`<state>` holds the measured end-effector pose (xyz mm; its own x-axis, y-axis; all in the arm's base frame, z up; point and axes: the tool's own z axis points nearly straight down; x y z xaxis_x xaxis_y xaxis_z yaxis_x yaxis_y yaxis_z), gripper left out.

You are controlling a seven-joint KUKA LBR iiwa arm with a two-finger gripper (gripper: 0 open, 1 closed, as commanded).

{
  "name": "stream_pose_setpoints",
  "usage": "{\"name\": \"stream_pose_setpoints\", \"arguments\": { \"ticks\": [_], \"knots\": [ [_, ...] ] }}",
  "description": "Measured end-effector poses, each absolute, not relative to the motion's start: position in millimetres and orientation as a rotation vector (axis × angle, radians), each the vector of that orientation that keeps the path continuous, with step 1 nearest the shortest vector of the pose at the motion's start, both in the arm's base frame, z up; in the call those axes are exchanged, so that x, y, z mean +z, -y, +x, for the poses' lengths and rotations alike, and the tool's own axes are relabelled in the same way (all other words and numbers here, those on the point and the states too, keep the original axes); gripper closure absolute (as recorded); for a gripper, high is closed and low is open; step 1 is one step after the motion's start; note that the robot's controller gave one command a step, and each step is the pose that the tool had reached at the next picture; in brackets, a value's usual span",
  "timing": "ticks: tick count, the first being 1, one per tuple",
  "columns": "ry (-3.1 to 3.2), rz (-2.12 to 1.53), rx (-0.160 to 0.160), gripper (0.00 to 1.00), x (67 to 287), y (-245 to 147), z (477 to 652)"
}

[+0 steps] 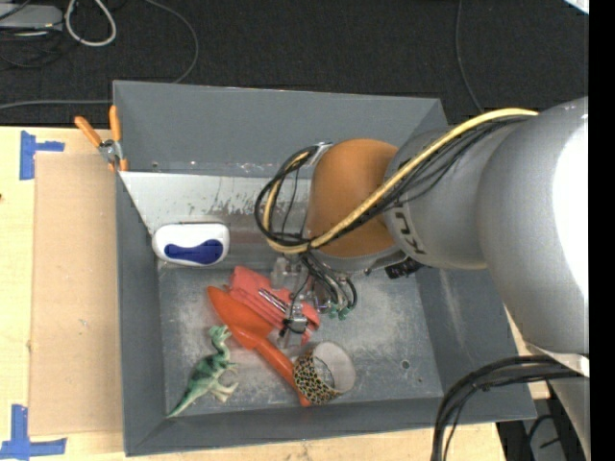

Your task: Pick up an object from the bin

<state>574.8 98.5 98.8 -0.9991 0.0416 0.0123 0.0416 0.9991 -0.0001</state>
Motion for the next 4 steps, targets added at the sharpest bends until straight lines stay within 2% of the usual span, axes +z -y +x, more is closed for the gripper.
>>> {"name": "stream_pose_setpoints", "arguments": {
  "ticks": [1,2,3,4],
  "knots": [
    [3.153,0.01,0.006,0.0,71,-96,590.6],
    [3.144,-0.117,0.002,1.0,74,-103,575.1],
    [3.144,-0.117,0.002,1.0,74,-103,575.1],
    [3.129,-0.115,0.006,1.0,97,-103,570.4]
  ]
}}
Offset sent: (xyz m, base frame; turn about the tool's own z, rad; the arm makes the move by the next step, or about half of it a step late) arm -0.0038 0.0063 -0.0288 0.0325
